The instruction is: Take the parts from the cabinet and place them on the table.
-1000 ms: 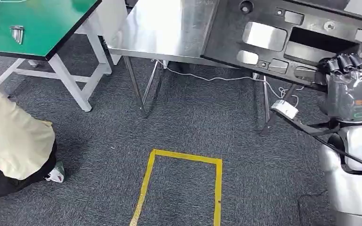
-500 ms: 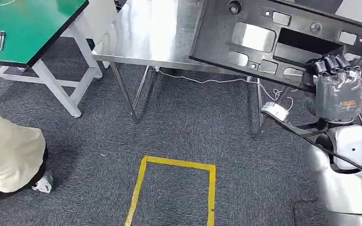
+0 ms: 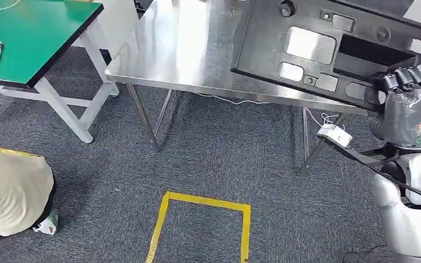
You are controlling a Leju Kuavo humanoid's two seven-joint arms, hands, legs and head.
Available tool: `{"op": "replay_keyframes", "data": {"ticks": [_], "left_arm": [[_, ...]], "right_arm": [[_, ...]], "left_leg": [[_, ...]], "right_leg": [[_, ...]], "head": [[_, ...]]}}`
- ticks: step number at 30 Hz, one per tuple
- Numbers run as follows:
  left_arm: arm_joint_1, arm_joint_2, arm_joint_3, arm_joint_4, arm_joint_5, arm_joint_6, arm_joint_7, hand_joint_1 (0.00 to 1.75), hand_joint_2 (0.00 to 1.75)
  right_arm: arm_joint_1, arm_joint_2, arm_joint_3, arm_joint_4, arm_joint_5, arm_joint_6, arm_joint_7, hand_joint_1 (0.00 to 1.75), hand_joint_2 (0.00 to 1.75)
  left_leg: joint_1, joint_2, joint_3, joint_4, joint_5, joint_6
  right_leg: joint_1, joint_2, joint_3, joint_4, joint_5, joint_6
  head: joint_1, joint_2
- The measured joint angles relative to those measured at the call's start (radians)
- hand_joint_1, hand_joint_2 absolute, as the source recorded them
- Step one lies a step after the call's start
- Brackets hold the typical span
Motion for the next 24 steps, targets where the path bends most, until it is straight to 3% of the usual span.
{"op": "replay_keyframes", "data": {"ticks": [1,2,3,4,5,6,8,9,10,12,14,15,18,19,20,21,22,23,24], "left_arm": [[-0.001,0.000,0.000,0.000,0.000,0.001,0.000,0.00,1.75],[0.000,0.000,0.000,0.000,0.000,0.003,0.000,0.00,1.75],[-0.001,0.000,0.000,0.000,0.000,0.003,-0.001,0.00,1.75],[-0.001,0.001,0.000,0.000,0.000,0.003,-0.001,0.00,1.75],[-0.002,0.001,0.000,0.000,0.000,0.003,-0.002,0.00,1.75],[-0.004,0.000,0.000,0.000,0.000,0.002,-0.002,0.00,1.75],[-0.004,-0.001,0.000,0.000,0.000,0.000,-0.003,0.00,1.75],[-0.004,-0.001,0.000,0.000,0.000,0.000,-0.003,0.00,1.75],[-0.004,-0.002,0.000,0.000,0.000,-0.001,-0.004,0.00,1.75],[-0.003,-0.002,0.000,0.000,0.000,-0.002,-0.005,0.00,1.75],[-0.004,-0.001,0.000,0.000,0.000,-0.002,-0.004,0.00,1.75],[-0.003,0.003,0.000,0.000,0.000,0.000,-0.003,0.00,1.75],[-0.004,0.002,0.000,0.000,-0.008,0.003,0.002,0.00,1.75],[-0.004,0.002,0.000,0.000,-0.010,0.003,0.003,0.00,1.75],[-0.003,0.001,0.000,0.000,-0.010,0.003,0.005,0.00,1.75],[-0.004,-0.003,-0.001,0.000,-0.011,0.003,0.005,0.00,1.75],[-0.005,-0.003,-0.001,0.000,-0.012,0.003,0.005,0.00,1.75],[-0.005,-0.003,-0.001,0.000,-0.012,0.003,0.006,0.00,1.75],[-0.005,-0.003,-0.001,0.000,-0.012,0.003,0.006,0.00,1.75]], "right_arm": [[0.007,0.001,0.000,-0.002,-0.002,0.001,-0.004,1.75,1.75],[0.014,-0.003,-0.004,-0.004,-0.005,0.002,-0.004,1.75,1.75],[0.013,-0.006,-0.007,-0.006,-0.005,0.002,-0.005,1.75,1.75],[0.013,-0.005,-0.010,-0.008,-0.007,0.002,-0.006,1.75,1.75],[0.013,-0.009,-0.014,-0.015,-0.011,0.001,-0.006,1.75,1.75],[0.013,-0.010,-0.016,-0.019,-0.013,0.000,-0.007,1.75,1.75],[0.015,-0.012,-0.022,-0.024,-0.026,0.000,-0.008,1.75,1.75],[0.018,-0.015,-0.024,-0.026,-0.033,0.000,-0.010,1.75,1.75],[0.020,-0.018,-0.027,-0.027,-0.041,0.000,-0.012,1.75,1.75],[0.020,-0.021,-0.034,-0.030,-0.049,0.000,-0.014,1.75,1.75],[0.019,-0.027,-0.041,-0.037,-0.053,0.000,-0.015,1.75,1.75],[0.018,-0.027,-0.043,-0.037,-0.058,0.000,-0.016,1.75,1.75],[0.018,-0.033,-0.050,-0.039,-0.065,0.001,-0.021,1.75,1.75],[0.020,-0.037,-0.055,-0.042,-0.067,0.001,-0.021,1.75,1.75],[0.024,-0.042,-0.061,-0.043,-0.069,0.001,-0.022,1.75,1.75],[0.024,-0.049,-0.071,-0.046,-0.072,0.001,-0.023,1.75,1.75],[0.024,-0.051,-0.075,-0.047,-0.075,0.001,-0.023,1.75,1.75],[0.028,-0.053,-0.077,-0.047,-0.076,0.001,-0.023,1.75,1.75],[0.034,-0.053,-0.079,-0.047,-0.076,0.001,-0.023,1.75,1.75]], "left_leg": [[-0.005,0.000,-0.011,0.004,-0.013,-0.004],[-0.002,0.005,-0.010,0.015,-0.024,-0.008],[0.000,0.007,-0.002,0.015,-0.037,-0.015],[0.004,0.007,-0.006,0.024,-0.035,-0.017],[0.007,0.009,-0.020,0.060,-0.023,-0.023],[0.013,0.013,-0.062,0.133,-0.028,-0.034],[0.023,0.014,-0.165,0.284,-0.096,-0.052],[0.025,0.014,-0.204,0.332,-0.128,-0.056],[0.026,0.014,-0.227,0.344,-0.131,-0.057],[0.026,0.013,-0.214,0.254,-0.044,-0.043],[0.014,0.012,-0.150,0.070,0.093,-0.006],[0.004,0.008,-0.137,0.033,0.105,0.013],[-0.005,0.013,-0.131,0.026,0.097,0.012],[-0.010,0.013,-0.118,0.007,0.102,0.020],[0.006,0.016,-0.092,-0.031,0.117,0.014],[-0.002,0.017,-0.081,-0.045,0.118,0.025],[-0.005,0.017,-0.078,-0.044,0.117,0.028],[-0.007,0.015,-0.076,-0.044,0.113,0.030],[-0.010,0.013,-0.076,-0.044,0.110,0.030]], "right_leg": [[0.000,0.012,0.015,0.018,0.003,-0.044],[-0.003,0.013,0.009,0.026,0.006,-0.058],[0.000,0.014,0.010,0.030,0.001,-0.066],[-0.012,0.020,0.020,0.033,-0.003,-0.072],[-0.006,0.023,0.028,0.029,-0.007,-0.077],[-0.005,0.023,0.037,0.029,-0.012,-0.084],[-0.002,0.026,0.048,0.028,-0.025,-0.096],[-0.001,0.028,0.055,0.028,-0.031,-0.096],[0.000,0.030,0.063,0.028,-0.037,-0.095],[0.005,0.035,0.085,0.027,-0.051,-0.094],[0.010,0.037,0.109,0.021,-0.064,-0.095],[0.009,0.041,0.116,0.018,-0.067,-0.092],[0.011,0.041,0.124,-0.003,-0.069,-0.085],[0.020,0.041,0.133,-0.019,-0.068,-0.077],[0.025,0.036,0.127,-0.002,-0.077,-0.079],[0.031,0.033,0.104,0.042,-0.101,-0.093],[0.030,0.033,0.065,0.117,-0.131,-0.107],[0.030,0.033,0.017,0.200,-0.160,-0.114],[0.029,0.033,-0.032,0.274,-0.181,-0.113]], "head": [[-0.008,0.000],[-0.013,0.000],[-0.013,0.000],[-0.014,0.000],[-0.013,0.000],[-0.019,0.000],[-0.018,0.000],[-0.018,0.000],[-0.018,0.000],[-0.019,0.000],[-0.019,0.000],[-0.015,0.000],[-0.019,0.000],[-0.021,0.000],[-0.014,0.000],[-0.013,0.000],[-0.013,0.000],[-0.013,0.000],[-0.014,0.000]]}}
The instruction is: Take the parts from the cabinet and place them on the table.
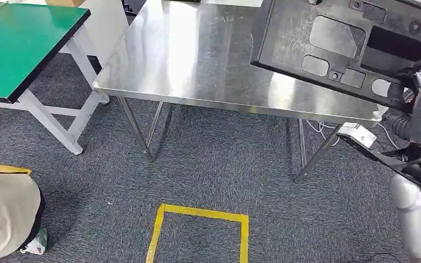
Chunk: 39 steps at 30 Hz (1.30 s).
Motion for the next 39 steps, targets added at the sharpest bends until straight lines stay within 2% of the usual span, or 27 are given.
{"op": "replay_keyframes", "data": {"ticks": [1,2,4,5,7,9,11,12,15,16,17,19,20,21,22,24,25,26,28,30,31,32,33,35,36,37,39], "left_arm": [[0.000,0.000,0.000,0.000,0.000,0.000,0.001,0.00,1.75],[0.000,0.000,0.000,0.000,-0.002,0.000,0.001,0.00,1.75],[0.000,-0.004,0.000,0.000,-0.005,0.000,0.002,0.00,1.75],[0.000,-0.005,-0.001,0.000,-0.008,0.005,0.005,0.00,1.75],[0.001,-0.004,-0.003,0.000,-0.019,0.017,0.012,0.00,1.75],[0.004,-0.004,-0.005,0.000,-0.021,0.016,0.005,0.00,1.75],[0.005,0.003,-0.007,-0.001,-0.021,0.005,-0.007,0.00,1.75],[0.004,0.001,-0.008,-0.001,-0.019,0.002,-0.013,0.00,1.75],[0.001,0.000,-0.010,0.000,-0.016,0.000,-0.013,0.00,1.75],[0.001,-0.001,-0.010,0.000,-0.014,0.000,-0.013,0.00,1.75],[0.001,-0.002,-0.010,0.000,-0.014,0.002,-0.012,0.00,1.75],[0.001,-0.002,-0.010,0.000,-0.013,0.016,-0.004,0.00,1.75],[0.001,-0.001,-0.010,0.000,-0.013,0.016,-0.004,0.00,1.75],[0.001,0.000,-0.010,0.000,-0.013,0.016,-0.006,0.00,1.75],[0.000,0.000,-0.010,0.000,-0.013,0.014,-0.006,0.00,1.75],[0.000,0.001,-0.010,0.000,-0.013,0.014,-0.008,0.00,1.75],[0.001,0.001,-0.011,0.000,-0.013,0.014,-0.008,0.00,1.75],[0.000,0.002,-0.010,0.000,-0.013,0.014,-0.008,0.00,1.75],[0.001,-0.002,-0.011,0.000,-0.013,0.014,-0.009,0.00,1.75],[0.000,-0.001,-0.011,0.000,-0.013,0.013,-0.009,0.00,1.75],[-0.001,-0.001,-0.011,0.000,-0.013,0.013,-0.009,0.00,1.75],[0.000,-0.001,-0.011,0.000,-0.013,0.013,-0.008,0.00,1.75],[0.000,-0.001,-0.011,0.000,-0.015,0.013,-0.008,0.00,1.75],[0.000,-0.003,-0.014,0.000,-0.018,0.015,-0.008,0.00,1.75],[0.000,-0.003,-0.015,0.000,-0.018,0.015,-0.008,0.00,1.75],[-0.001,-0.003,-0.016,0.000,-0.018,0.016,-0.008,0.00,1.75],[0.001,-0.002,-0.017,0.000,-0.019,0.018,-0.009,0.00,1.75]], "right_arm": [[0.006,0.000,-0.002,0.000,0.000,0.000,0.000,1.75,1.75],[0.008,-0.001,-0.003,0.000,0.000,0.000,0.000,1.75,1.75],[0.009,-0.005,-0.011,-0.003,-0.004,0.000,0.000,1.75,1.75],[0.011,-0.006,-0.018,-0.006,-0.008,0.005,0.001,1.75,1.75],[0.035,-0.007,-0.035,-0.020,-0.013,0.014,0.000,1.75,1.75],[0.060,-0.006,-0.050,-0.021,-0.010,0.010,-0.004,1.75,1.75],[0.070,-0.006,-0.064,-0.021,0.002,0.011,-0.006,1.75,1.75],[0.068,-0.008,-0.069,-0.021,0.007,0.019,-0.005,1.75,1.75],[0.041,-0.011,-0.080,-0.009,0.029,0.058,0.010,1.75,1.75],[0.032,-0.011,-0.080,0.002,0.031,0.061,0.010,1.75,1.75],[0.024,-0.011,-0.081,0.017,0.031,0.066,0.011,1.75,1.75],[0.015,-0.012,-0.083,0.041,0.031,0.065,0.011,1.75,1.75],[0.011,-0.012,-0.085,0.054,0.033,0.059,0.008,1.75,1.75],[0.009,-0.012,-0.088,0.063,0.034,0.054,0.005,1.75,1.75],[0.007,-0.011,-0.089,0.070,0.037,0.048,0.003,1.75,1.75],[0.003,-0.009,-0.089,0.083,0.039,0.047,0.001,1.75,1.75],[0.003,-0.009,-0.089,0.088,0.040,0.047,0.000,1.75,1.75],[0.003,-0.009,-0.089,0.091,0.043,0.047,0.000,1.75,1.75],[-0.004,-0.008,-0.089,0.100,0.050,0.046,0.005,1.75,1.75],[-0.012,-0.002,-0.088,0.107,0.066,0.046,0.016,1.75,1.75],[-0.013,0.002,-0.087,0.112,0.074,0.047,0.019,1.75,1.75],[-0.016,0.005,-0.086,0.117,0.081,0.047,0.022,1.75,1.75],[-0.018,0.008,-0.086,0.121,0.083,0.047,0.024,1.75,1.75],[-0.028,0.008,-0.086,0.127,0.084,0.047,0.027,1.75,1.75],[-0.034,0.008,-0.086,0.130,0.084,0.047,0.028,1.75,1.75],[-0.041,0.008,-0.086,0.134,0.084,0.047,0.029,1.75,1.75],[-0.044,0.008,-0.086,0.143,0.084,0.047,0.031,1.75,1.75]], "left_leg": [[-0.001,-0.002,0.000,0.001,-0.003,-0.001],[-0.003,-0.004,0.002,0.003,-0.006,-0.004],[-0.003,-0.008,0.002,0.023,-0.021,-0.015],[-0.003,-0.009,-0.002,0.040,-0.031,-0.021],[-0.011,-0.015,-0.015,0.077,-0.058,-0.035],[-0.011,-0.016,-0.015,0.077,-0.057,-0.037],[-0.009,-0.016,-0.019,0.090,-0.066,-0.043],[-0.008,-0.013,-0.028,0.119,-0.091,-0.055],[0.021,-0.003,-0.133,0.340,-0.200,-0.087],[0.028,0.000,-0.160,0.391,-0.210,-0.094],[0.035,0.000,-0.162,0.387,-0.194,-0.097],[0.043,0.000,-0.101,0.254,-0.114,-0.100],[0.044,0.000,-0.050,0.156,-0.071,-0.099],[0.043,0.000,-0.010,0.075,-0.058,-0.096],[0.034,0.000,-0.012,0.079,-0.066,-0.095],[0.025,-0.001,-0.016,0.079,-0.070,-0.082],[0.020,-0.001,-0.015,0.077,-0.070,-0.072],[0.018,-0.002,0.003,0.052,-0.057,-0.059],[0.017,0.001,0.022,0.025,-0.043,-0.039],[0.009,0.000,0.022,0.025,-0.047,-0.030],[0.004,-0.001,0.022,0.025,-0.049,-0.026],[-0.002,-0.003,0.024,0.025,-0.051,-0.023],[-0.006,-0.005,0.028,0.026,-0.054,-0.021],[-0.011,-0.010,0.036,0.031,-0.062,-0.023],[-0.013,-0.012,0.037,0.036,-0.069,-0.026],[-0.023,-0.013,0.034,0.047,-0.081,-0.032],[-0.024,-0.014,0.034,0.048,-0.089,-0.034]], "right_leg": [[0.000,0.000,-0.031,0.034,0.001,0.008],[0.002,0.000,-0.034,0.018,0.020,0.019],[0.000,-0.001,0.029,-0.142,0.109,0.045],[-0.001,-0.005,0.069,-0.225,0.144,0.051],[0.008,-0.006,0.086,-0.252,0.153,0.023],[0.012,-0.007,0.087,-0.248,0.152,0.015],[-0.010,-0.006,0.092,-0.251,0.156,0.006],[-0.012,-0.007,0.095,-0.252,0.155,-0.002],[-0.015,-0.006,0.096,-0.252,0.154,-0.003],[-0.015,-0.006,0.096,-0.252,0.153,-0.003],[-0.017,-0.005,0.097,-0.252,0.153,-0.003],[-0.021,-0.005,0.101,-0.252,0.150,0.001],[-0.023,-0.005,0.103,-0.252,0.149,0.004],[-0.025,-0.005,0.105,-0.255,0.148,0.006],[-0.018,-0.006,0.105,-0.260,0.149,0.017],[-0.021,-0.006,0.105,-0.265,0.149,0.034],[-0.021,-0.007,0.110,-0.277,0.154,0.043],[-0.009,-0.006,0.114,-0.286,0.155,0.054],[-0.010,-0.009,0.074,-0.208,0.120,0.035],[-0.008,-0.009,-0.018,-0.037,0.055,0.018],[-0.007,-0.008,-0.059,0.028,0.039,0.018],[-0.002,-0.008,-0.077,0.045,0.046,0.023],[0.003,-0.008,-0.064,0.006,0.073,0.031],[0.009,-0.008,0.018,-0.168,0.152,0.040],[0.010,-0.010,0.059,-0.252,0.180,0.038],[0.022,-0.007,0.079,-0.274,0.181,0.024],[0.019,-0.006,0.081,-0.277,0.181,0.008]], "head": [[0.001,0.000],[0.001,0.000],[0.000,0.000],[0.001,0.000],[-0.001,0.000],[0.000,0.000],[0.002,0.000],[-0.003,0.000],[-0.010,0.000],[-0.010,0.000],[-0.010,0.000],[-0.010,0.000],[-0.010,0.000],[-0.010,0.000],[-0.008,0.000],[-0.010,0.000],[-0.011,0.000],[-0.010,0.000],[-0.002,0.000],[0.000,0.000],[0.000,0.000],[0.000,0.000],[-0.001,0.000],[0.000,0.000],[0.000,0.000],[0.000,0.000],[-0.001,0.000]]}}
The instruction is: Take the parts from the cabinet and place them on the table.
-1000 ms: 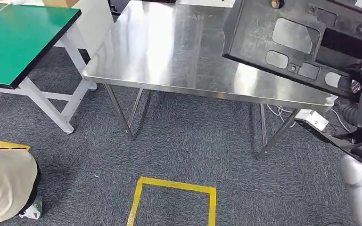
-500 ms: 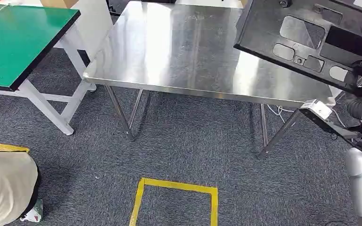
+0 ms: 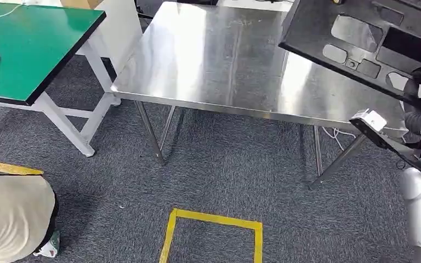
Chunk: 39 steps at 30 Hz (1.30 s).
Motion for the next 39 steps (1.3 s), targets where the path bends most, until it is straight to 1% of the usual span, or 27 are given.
{"op": "replay_keyframes", "data": {"ticks": [1,2,3,5,7,8,9,12,13,14,15,17,19,22,23,24,26,27,28,30,32,33,35,36,37,38,39], "left_arm": [[0.000,0.000,0.000,0.000,0.000,0.001,0.000,0.00,1.75],[-0.001,0.003,0.000,0.000,0.000,0.003,0.000,0.00,1.75],[0.000,0.007,-0.001,-0.001,0.000,0.003,-0.001,0.00,1.75],[0.000,0.004,-0.002,0.000,0.002,0.003,-0.002,0.00,1.75],[0.000,0.005,-0.002,0.000,0.003,0.005,-0.002,0.00,1.75],[0.001,0.004,-0.002,0.000,0.005,0.006,-0.002,0.00,1.75],[0.002,0.005,-0.002,0.000,0.008,0.008,-0.002,0.00,1.75],[0.002,0.006,-0.001,0.000,0.013,0.012,-0.002,0.00,1.75],[0.002,0.008,-0.001,0.000,0.014,0.013,-0.002,0.00,1.75],[0.002,0.009,-0.001,0.000,0.015,0.015,-0.001,0.00,1.75],[0.002,0.009,-0.002,0.000,0.015,0.017,-0.002,0.00,1.75],[0.003,0.009,-0.001,0.000,0.020,0.018,-0.001,0.00,1.75],[0.003,0.007,-0.001,0.000,0.021,0.019,-0.002,0.00,1.75],[0.003,0.008,-0.001,0.000,0.022,0.020,-0.002,0.00,1.75],[0.004,0.008,-0.001,0.000,0.024,0.020,-0.002,0.00,1.75],[0.005,0.007,-0.001,0.000,0.025,0.020,-0.002,0.00,1.75],[0.006,0.004,0.000,0.001,0.025,0.020,-0.001,0.00,1.75],[0.006,0.003,0.000,0.001,0.025,0.020,-0.002,0.00,1.75],[0.007,0.003,0.000,0.002,0.026,0.020,-0.001,0.00,1.75],[0.007,0.003,0.000,0.002,0.029,0.020,0.000,0.00,1.75],[0.008,0.003,0.000,0.002,0.030,0.021,0.000,0.00,1.75],[0.007,0.006,0.001,0.001,0.031,0.022,0.000,0.00,1.75],[0.006,0.007,0.002,0.002,0.031,0.024,0.000,0.00,1.75],[0.006,0.006,0.002,0.002,0.031,0.024,0.000,0.00,1.75],[0.007,0.006,0.002,0.002,0.031,0.027,0.003,0.00,1.75],[0.007,0.006,0.002,0.002,0.031,0.028,0.006,0.00,1.75],[0.009,0.006,0.002,0.002,0.031,0.030,0.007,0.00,1.75]], "right_arm": [[-0.002,0.002,0.000,0.005,0.000,0.000,0.001,1.75,1.75],[-0.004,0.002,0.000,0.012,0.000,-0.001,0.002,1.75,1.75],[-0.005,0.002,0.000,0.014,0.000,-0.002,0.002,1.75,1.75],[-0.010,0.005,0.000,0.025,0.001,-0.006,0.004,1.75,1.75],[-0.012,0.009,0.000,0.035,0.008,-0.013,0.004,1.75,1.75],[-0.012,0.014,0.002,0.042,0.011,-0.017,0.004,1.75,1.75],[-0.012,0.017,0.005,0.047,0.015,-0.018,0.004,1.75,1.75],[-0.016,0.026,0.009,0.058,0.021,-0.027,0.004,1.75,1.75],[-0.019,0.029,0.010,0.061,0.024,-0.031,0.004,1.75,1.75],[-0.028,0.032,0.010,0.064,0.025,-0.037,0.005,1.75,1.75],[-0.034,0.035,0.014,0.068,0.027,-0.039,0.005,1.75,1.75],[-0.037,0.041,0.020,0.077,0.034,-0.041,0.007,1.75,1.75],[-0.051,0.045,0.026,0.087,0.038,-0.041,0.008,1.75,1.75],[-0.066,0.055,0.034,0.106,0.043,-0.045,0.012,1.75,1.75],[-0.066,0.060,0.038,0.115,0.048,-0.045,0.014,1.75,1.75],[-0.066,0.064,0.041,0.122,0.052,-0.045,0.015,1.75,1.75],[-0.067,0.069,0.047,0.130,0.054,-0.046,0.018,1.75,1.75],[-0.069,0.071,0.050,0.134,0.054,-0.047,0.018,1.75,1.75],[-0.073,0.072,0.054,0.139,0.054,-0.047,0.018,1.75,1.75],[-0.082,0.076,0.058,0.146,0.054,-0.050,0.019,1.75,1.75],[-0.082,0.077,0.059,0.149,0.054,-0.051,0.020,1.75,1.75],[-0.083,0.077,0.061,0.150,0.054,-0.052,0.020,1.75,1.75],[-0.091,0.078,0.064,0.151,0.052,-0.054,0.020,1.75,1.75],[-0.092,0.078,0.065,0.153,0.050,-0.056,0.020,1.75,1.75],[-0.090,0.079,0.067,0.156,0.045,-0.059,0.019,1.75,1.75],[-0.089,0.079,0.068,0.159,0.044,-0.060,0.019,1.75,1.75],[-0.087,0.079,0.069,0.162,0.042,-0.060,0.019,1.75,1.75]], "left_leg": [[0.000,0.001,0.001,0.000,-0.002,-0.001],[0.000,0.003,0.001,0.007,-0.010,-0.004],[0.003,0.002,0.002,0.021,-0.017,-0.012],[0.020,0.008,-0.071,0.161,-0.082,-0.040],[0.037,0.013,-0.171,0.319,-0.131,-0.055],[0.044,0.014,-0.202,0.353,-0.127,-0.059],[0.048,0.014,-0.206,0.333,-0.095,-0.061],[0.053,0.014,-0.100,0.068,0.079,-0.051],[0.051,0.013,-0.076,0.027,0.080,-0.043],[0.042,0.015,-0.072,0.019,0.064,-0.035],[0.039,0.017,-0.072,0.017,0.060,-0.028],[0.035,0.019,-0.058,-0.003,0.055,-0.008],[0.033,0.012,-0.026,-0.022,0.057,0.003],[0.028,0.007,-0.016,-0.021,0.041,0.020],[0.027,0.005,-0.008,-0.021,0.032,0.019],[0.026,0.003,0.001,-0.021,0.025,0.019],[0.024,-0.002,0.029,-0.020,0.004,0.013],[0.024,-0.004,0.045,-0.019,-0.008,0.009],[0.023,-0.004,0.051,-0.019,-0.022,0.002],[0.015,-0.002,0.057,-0.013,-0.038,-0.008],[0.015,0.001,0.063,-0.008,-0.045,-0.014],[0.017,0.001,0.060,-0.005,-0.052,-0.017],[0.024,0.008,0.000,0.102,-0.045,-0.036],[0.031,0.010,-0.051,0.180,-0.062,-0.046],[0.039,0.013,-0.110,0.261,-0.104,-0.056],[0.045,0.014,-0.150,0.307,-0.134,-0.061],[0.047,0.014,-0.175,0.317,-0.137,-0.063]], "right_leg": [[0.001,0.001,0.000,0.000,-0.002,-0.003],[-0.016,0.003,0.006,-0.003,-0.002,-0.010],[-0.016,0.005,0.014,-0.003,-0.005,-0.012],[-0.020,0.001,0.029,-0.004,-0.016,-0.028],[-0.020,0.002,0.038,-0.003,-0.027,-0.027],[-0.020,0.003,0.044,-0.003,-0.033,-0.024],[-0.021,0.005,0.054,-0.003,-0.040,-0.022],[-0.022,0.006,0.095,-0.006,-0.068,-0.012],[-0.024,0.006,0.091,-0.011,-0.074,-0.007],[-0.010,0.006,0.102,-0.016,-0.079,0.002],[-0.014,0.007,0.105,-0.023,-0.078,0.006],[-0.004,0.009,0.117,-0.010,-0.059,0.027],[-0.007,0.005,0.084,0.045,-0.073,0.022],[-0.009,0.004,-0.062,0.264,-0.138,0.006],[-0.008,0.005,-0.107,0.308,-0.165,-0.002],[-0.004,0.005,-0.123,0.305,-0.166,0.000],[-0.005,0.004,-0.096,0.180,-0.097,0.037],[-0.008,0.001,-0.062,0.077,-0.034,0.054],[-0.010,-0.010,-0.038,-0.007,0.041,0.057],[0.003,-0.008,-0.022,-0.012,0.028,0.012],[0.000,-0.002,-0.025,-0.013,0.029,-0.006],[-0.016,0.000,-0.015,-0.010,0.030,-0.010],[-0.014,0.003,0.001,-0.013,0.020,-0.023],[-0.014,0.003,0.007,-0.013,0.012,-0.028],[-0.012,0.004,0.015,-0.013,0.002,-0.031],[-0.011,0.004,0.023,-0.013,-0.005,-0.031],[-0.010,0.006,0.032,-0.013,-0.013,-0.030]], "head": [[0.000,0.000],[0.000,0.000],[0.002,0.000],[-0.005,0.000],[-0.006,0.000],[-0.006,0.000],[-0.007,0.000],[-0.006,0.000],[-0.005,0.000],[-0.005,0.000],[-0.007,0.000],[-0.005,0.000],[-0.004,0.000],[-0.006,0.000],[-0.005,0.000],[-0.004,0.000],[-0.004,0.000],[-0.004,0.000],[-0.002,0.000],[-0.001,0.000],[-0.003,0.000],[-0.005,0.000],[-0.008,0.000],[-0.006,0.000],[-0.006,0.000],[-0.007,0.000],[-0.006,0.000]]}}
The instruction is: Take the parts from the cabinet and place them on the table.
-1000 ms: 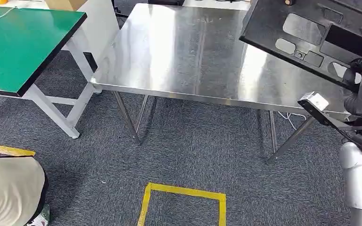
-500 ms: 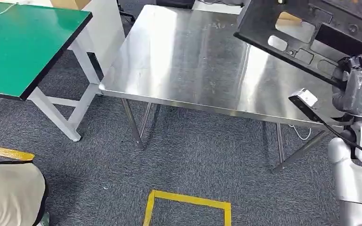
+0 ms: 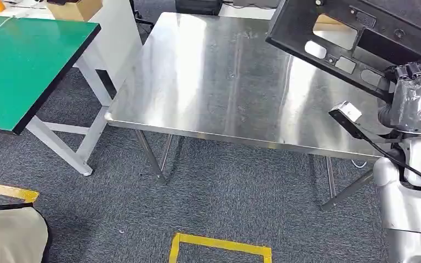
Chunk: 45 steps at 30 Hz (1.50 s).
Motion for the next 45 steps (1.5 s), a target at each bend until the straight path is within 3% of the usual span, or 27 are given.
{"op": "replay_keyframes", "data": {"ticks": [1,2,4,5,8,9,10,11,13,15,17,19,20,22,24,26,27,29,31,33,35,36,39,40,41,43,45], "left_arm": [[0.001,0.000,0.000,0.000,0.000,0.000,0.000,0.00,1.75],[0.002,0.000,0.000,0.000,0.000,0.000,0.000,0.00,1.75],[0.002,0.001,0.000,0.000,-0.001,0.000,0.000,0.00,1.75],[0.002,0.008,0.000,0.000,-0.001,0.001,0.001,0.00,1.75],[0.002,0.006,0.000,0.000,-0.003,0.001,0.001,0.00,1.75],[0.002,0.006,0.000,0.000,-0.001,0.001,0.001,0.00,1.75],[0.003,0.006,0.000,0.000,-0.001,0.001,0.001,0.00,1.75],[0.002,0.003,0.000,0.001,-0.002,0.001,0.000,0.00,1.75],[0.001,0.004,0.000,0.001,-0.002,0.001,0.001,0.00,1.75],[0.001,0.003,0.000,0.001,-0.003,0.000,0.001,0.00,1.75],[0.002,0.001,0.000,0.003,-0.003,0.000,0.001,0.00,1.75],[0.002,-0.001,0.000,0.004,-0.003,0.000,0.001,0.00,1.75],[0.002,0.002,0.000,0.004,-0.003,0.000,0.001,0.00,1.75],[0.002,0.003,0.000,0.005,-0.006,-0.003,0.000,0.00,1.75],[0.002,0.003,0.000,0.005,-0.007,-0.008,0.000,0.00,1.75],[0.002,0.005,0.000,0.005,-0.008,-0.012,-0.001,0.00,1.75],[0.002,0.005,0.000,0.005,-0.009,-0.013,-0.001,0.00,1.75],[0.002,0.005,0.000,0.005,-0.009,-0.015,-0.002,0.00,1.75],[0.003,0.005,0.000,0.005,-0.009,-0.019,-0.003,0.00,1.75],[0.003,0.005,0.000,0.005,-0.010,-0.027,-0.008,0.00,1.75],[0.003,0.008,-0.001,0.005,-0.012,-0.032,-0.008,0.00,1.75],[0.002,0.011,-0.001,0.005,-0.012,-0.032,-0.005,0.00,1.75],[0.002,0.012,-0.001,0.005,-0.013,-0.030,-0.003,0.00,1.75],[0.001,0.012,-0.001,0.005,-0.013,-0.030,-0.002,0.00,1.75],[0.002,0.011,-0.001,0.005,-0.010,-0.029,-0.002,0.00,1.75],[0.001,0.010,-0.001,0.006,-0.010,-0.030,-0.003,0.00,1.75],[0.000,0.010,-0.001,0.006,-0.009,-0.031,-0.003,0.00,1.75]], "right_arm": [[0.000,0.000,0.001,0.003,0.000,0.000,0.000,1.75,1.75],[0.000,0.000,0.002,0.004,-0.001,0.000,0.000,1.75,1.75],[-0.001,0.000,0.002,0.004,-0.002,-0.001,0.000,1.75,1.75],[-0.001,0.001,0.003,0.006,-0.002,-0.002,0.000,1.75,1.75],[0.000,0.001,0.005,0.008,-0.003,-0.005,-0.001,1.75,1.75],[-0.002,-0.001,0.005,0.008,-0.003,-0.006,-0.002,1.75,1.75],[0.001,-0.003,0.005,0.008,-0.003,-0.006,-0.002,1.75,1.75],[-0.004,-0.006,0.004,0.008,-0.003,-0.007,-0.002,1.75,1.75],[-0.007,-0.008,0.004,0.010,-0.004,-0.009,-0.002,1.75,1.75],[0.002,-0.008,0.004,0.015,-0.003,-0.009,-0.002,1.75,1.75],[0.005,-0.008,0.004,0.018,-0.003,-0.009,-0.002,1.75,1.75],[0.003,-0.010,0.004,0.018,-0.003,-0.009,-0.002,1.75,1.75],[0.002,-0.008,0.004,0.020,-0.003,-0.010,-0.002,1.75,1.75],[0.010,-0.010,0.004,0.021,-0.006,-0.013,-0.001,1.75,1.75],[0.017,-0.011,0.002,0.020,-0.008,-0.014,0.000,1.75,1.75],[0.025,-0.017,-0.001,0.014,-0.011,-0.016,0.002,1.75,1.75],[0.029,-0.019,-0.003,0.011,-0.013,-0.016,0.002,1.75,1.75],[0.035,-0.019,-0.007,0.010,-0.019,-0.016,0.003,1.75,1.75],[0.046,-0.024,-0.009,0.010,-0.025,-0.012,0.003,1.75,1.75],[0.051,-0.035,-0.018,0.011,-0.031,0.000,0.008,1.75,1.75],[0.050,-0.039,-0.031,0.025,-0.034,0.000,0.010,1.75,1.75],[0.046,-0.039,-0.038,0.047,-0.034,-0.003,0.010,1.75,1.75],[0.033,-0.039,-0.049,0.113,-0.032,-0.008,0.005,1.75,1.75],[0.026,-0.042,-0.052,0.137,-0.038,-0.009,-0.001,1.75,1.75],[0.014,-0.042,-0.054,0.169,-0.055,-0.011,-0.019,1.75,1.75],[-0.021,-0.042,-0.056,0.231,-0.095,-0.011,-0.046,1.75,1.75],[-0.025,-0.040,-0.056,0.293,-0.119,-0.011,-0.059,1.75,1.75]], "left_leg": [[0.001,0.000,-0.003,-0.030,0.026,0.001],[0.000,0.000,0.014,-0.098,0.083,0.008],[-0.008,-0.001,0.077,-0.279,0.222,0.039],[-0.014,0.001,0.088,-0.304,0.217,0.053],[-0.023,-0.001,0.095,-0.309,0.203,0.064],[-0.025,-0.001,0.116,-0.324,0.205,0.074],[-0.010,0.001,0.141,-0.360,0.219,0.077],[-0.015,0.001,0.156,-0.372,0.218,0.082],[-0.015,0.001,0.163,-0.373,0.212,0.086],[-0.017,-0.002,0.169,-0.371,0.201,0.084],[-0.015,-0.006,0.180,-0.368,0.187,0.076],[-0.012,-0.008,0.187,-0.344,0.163,0.060],[-0.020,-0.008,0.181,-0.326,0.147,0.050],[-0.024,-0.008,0.178,-0.314,0.128,0.045],[-0.019,-0.005,0.179,-0.312,0.125,0.043],[-0.011,-0.004,0.168,-0.267,0.097,0.028],[-0.008,-0.002,0.139,-0.204,0.064,0.019],[0.001,0.000,0.039,-0.028,-0.005,0.008],[0.005,0.000,-0.007,0.019,0.011,0.009],[0.003,-0.001,0.034,-0.105,0.105,0.023],[-0.007,-0.002,0.110,-0.280,0.193,0.056],[-0.011,0.007,0.121,-0.293,0.174,0.059],[-0.020,0.010,0.123,-0.299,0.167,0.069],[-0.018,0.010,0.150,-0.333,0.179,0.077],[-0.013,0.011,0.165,-0.356,0.190,0.074],[-0.015,0.012,0.171,-0.364,0.193,0.087],[-0.016,0.008,0.173,-0.363,0.186,0.087]], "right_leg": [[0.001,0.002,0.011,0.000,-0.008,0.001],[0.003,0.003,0.024,0.000,-0.016,0.003],[0.008,0.004,0.049,-0.003,-0.032,0.004],[0.010,0.005,0.056,-0.004,-0.039,0.009],[0.008,0.007,0.057,-0.012,-0.048,0.025],[0.015,0.007,0.066,-0.027,-0.048,0.029],[0.015,0.001,0.064,-0.017,-0.055,0.028],[0.016,-0.001,0.043,0.025,-0.072,0.025],[0.011,-0.001,-0.050,0.186,-0.123,0.018],[0.006,-0.001,-0.144,0.309,-0.147,0.028],[-0.002,-0.002,-0.138,0.233,-0.079,0.058],[-0.014,-0.011,-0.064,0.043,0.020,0.087],[-0.013,-0.022,-0.051,0.013,0.030,0.083],[-0.006,-0.009,-0.044,0.015,0.020,0.049],[-0.007,-0.006,-0.043,0.016,0.017,0.036],[-0.014,-0.002,-0.029,0.015,0.012,0.022],[-0.013,-0.002,-0.023,0.015,0.008,0.017],[-0.009,-0.002,-0.015,0.015,0.000,0.008],[-0.005,0.001,-0.007,0.015,-0.008,0.009],[0.000,0.003,0.007,0.015,-0.017,0.010],[-0.001,0.004,0.019,0.011,-0.024,0.012],[0.013,0.005,0.021,0.010,-0.028,0.019],[0.005,0.003,0.028,-0.004,-0.029,0.032],[0.018,0.003,0.030,-0.011,-0.030,0.038],[0.011,-0.003,0.023,0.011,-0.034,0.037],[0.010,-0.002,-0.042,0.132,-0.086,0.023],[0.005,-0.002,-0.147,0.295,-0.132,0.027]], "head": [[0.000,0.000],[-0.001,0.000],[0.000,0.000],[0.004,0.000],[0.002,0.000],[0.000,0.000],[0.004,0.000],[0.007,0.000],[0.008,0.000],[0.008,0.000],[0.009,0.000],[0.010,0.000],[0.014,0.000],[0.010,0.000],[0.010,0.000],[0.008,0.000],[0.006,0.000],[0.006,0.000],[0.006,0.000],[0.006,0.000],[0.007,0.000],[0.009,0.000],[0.006,0.000],[0.006,0.000],[0.013,0.000],[0.012,0.000],[0.012,0.000]]}}
